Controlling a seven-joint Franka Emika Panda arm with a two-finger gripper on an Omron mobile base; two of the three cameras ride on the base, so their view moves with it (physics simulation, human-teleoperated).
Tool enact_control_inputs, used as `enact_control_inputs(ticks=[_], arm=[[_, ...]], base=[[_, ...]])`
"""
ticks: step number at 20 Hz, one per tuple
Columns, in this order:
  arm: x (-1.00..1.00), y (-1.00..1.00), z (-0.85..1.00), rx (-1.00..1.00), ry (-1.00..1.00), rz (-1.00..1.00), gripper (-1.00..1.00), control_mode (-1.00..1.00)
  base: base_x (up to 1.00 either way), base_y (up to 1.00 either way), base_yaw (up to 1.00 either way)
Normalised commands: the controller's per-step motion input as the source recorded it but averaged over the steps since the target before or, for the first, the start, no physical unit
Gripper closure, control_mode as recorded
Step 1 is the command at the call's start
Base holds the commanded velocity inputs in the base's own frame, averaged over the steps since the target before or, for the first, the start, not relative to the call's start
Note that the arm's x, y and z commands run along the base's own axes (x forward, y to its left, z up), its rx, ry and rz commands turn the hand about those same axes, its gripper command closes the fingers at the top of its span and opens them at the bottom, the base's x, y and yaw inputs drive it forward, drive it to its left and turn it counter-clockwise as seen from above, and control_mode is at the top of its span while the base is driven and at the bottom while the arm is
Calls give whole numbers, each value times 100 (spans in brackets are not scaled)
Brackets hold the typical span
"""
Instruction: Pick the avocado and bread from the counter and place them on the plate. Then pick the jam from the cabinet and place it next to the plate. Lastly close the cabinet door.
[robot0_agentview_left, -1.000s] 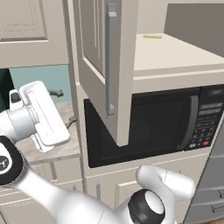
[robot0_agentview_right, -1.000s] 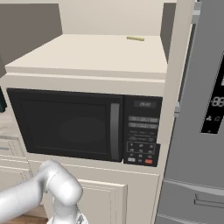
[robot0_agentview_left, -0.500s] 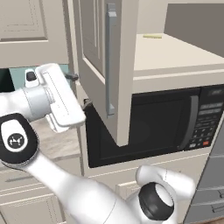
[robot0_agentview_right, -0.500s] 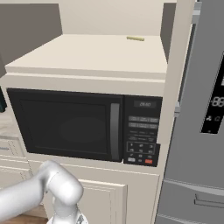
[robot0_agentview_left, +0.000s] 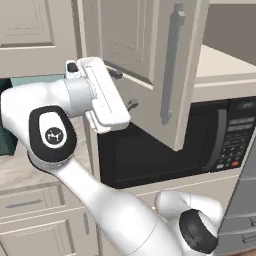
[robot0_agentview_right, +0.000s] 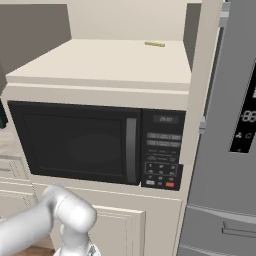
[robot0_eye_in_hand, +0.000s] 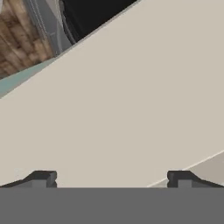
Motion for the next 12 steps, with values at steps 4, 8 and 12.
enact_control_inputs(ticks=[4, 8, 12], arm=[[-1, -91, 20, 2, 2, -1, -100, -100], [0, -96, 13, 11, 13, 2, -100, -100], [12, -86, 0, 10, 25, 17, -100, -100]], base=[[0, 0, 0], [0, 0, 0], [0, 0, 0]])
